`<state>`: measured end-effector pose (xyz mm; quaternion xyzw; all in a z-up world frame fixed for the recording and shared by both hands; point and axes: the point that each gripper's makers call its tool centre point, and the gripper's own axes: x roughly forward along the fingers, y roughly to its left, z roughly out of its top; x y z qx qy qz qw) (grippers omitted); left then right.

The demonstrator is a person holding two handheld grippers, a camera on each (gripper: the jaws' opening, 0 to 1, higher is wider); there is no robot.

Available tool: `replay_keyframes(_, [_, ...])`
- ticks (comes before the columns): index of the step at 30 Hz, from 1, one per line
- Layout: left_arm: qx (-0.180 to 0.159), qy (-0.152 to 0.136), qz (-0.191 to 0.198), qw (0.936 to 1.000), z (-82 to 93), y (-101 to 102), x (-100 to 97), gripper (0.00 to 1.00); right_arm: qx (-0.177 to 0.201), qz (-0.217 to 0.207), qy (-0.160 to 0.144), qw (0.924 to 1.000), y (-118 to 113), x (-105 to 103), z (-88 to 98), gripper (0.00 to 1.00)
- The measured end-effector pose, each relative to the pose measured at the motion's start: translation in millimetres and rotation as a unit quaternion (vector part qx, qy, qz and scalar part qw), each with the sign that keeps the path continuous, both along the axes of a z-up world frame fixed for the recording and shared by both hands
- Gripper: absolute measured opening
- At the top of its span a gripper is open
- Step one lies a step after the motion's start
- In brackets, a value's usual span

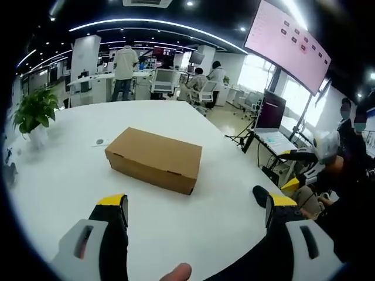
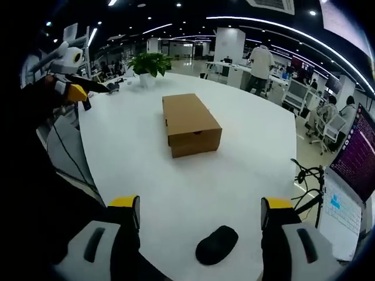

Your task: Operate the shoe box by opening the lid, removing the specified soft item, and placing it in the target area until the item is outside and the box remains undamaged.

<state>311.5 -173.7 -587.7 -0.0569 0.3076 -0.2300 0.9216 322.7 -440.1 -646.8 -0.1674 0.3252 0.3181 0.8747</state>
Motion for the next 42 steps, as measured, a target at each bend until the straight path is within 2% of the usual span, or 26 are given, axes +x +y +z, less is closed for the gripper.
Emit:
replay_keyframes(6, [0.004, 0.000, 0.001, 1.0000, 0.4, -1, 0.9, 0.99, 0.006, -0.004, 0.003, 1.0000, 0, 5, -0.1, 0.84])
replay_keyframes(12, [0.005, -0.015, 0.003, 0.9999, 5.5, 0, 8.1, 0.99, 0.005, -0.010, 0.014, 0.9998, -5, 7, -3.6, 0.84])
replay_keyframes(18, [0.021, -0.025, -0.003, 0.9995, 7.3, 1, 12.2, 0.99, 0.015, -0.012, 0.018, 0.9997, -3, 10, -4.4, 0.84])
replay_keyframes(28, [0.022, -0.025, -0.002, 0.9994, 12.7, -2, 19.6, 0.99, 0.045, -0.009, 0.033, 0.9984, 12, 17, -12.5, 0.87])
replay_keyframes(34, [0.008, -0.051, 0.006, 0.9987, 24.9, -5, 32.6, 0.99, 0.060, -0.005, 0.044, 0.9972, 21, 25, -16.1, 0.87])
replay_keyframes(37, [0.004, -0.055, 0.005, 0.9984, 26.8, -6, 34.0, 0.99, 0.070, -0.002, 0.047, 0.9965, 27, 29, -16.3, 0.88])
replay_keyframes(39, [0.008, -0.058, -0.001, 0.9983, 26.8, -8, 34.0, 0.99, 0.076, 0.016, 0.044, 0.9960, 32, 31, -16.1, 0.91])
replay_keyframes(42, [0.008, -0.060, 0.000, 0.9982, 26.5, -7, 34.3, 0.99, 0.072, 0.016, 0.046, 0.9963, 33, 38, -19.0, 0.91])
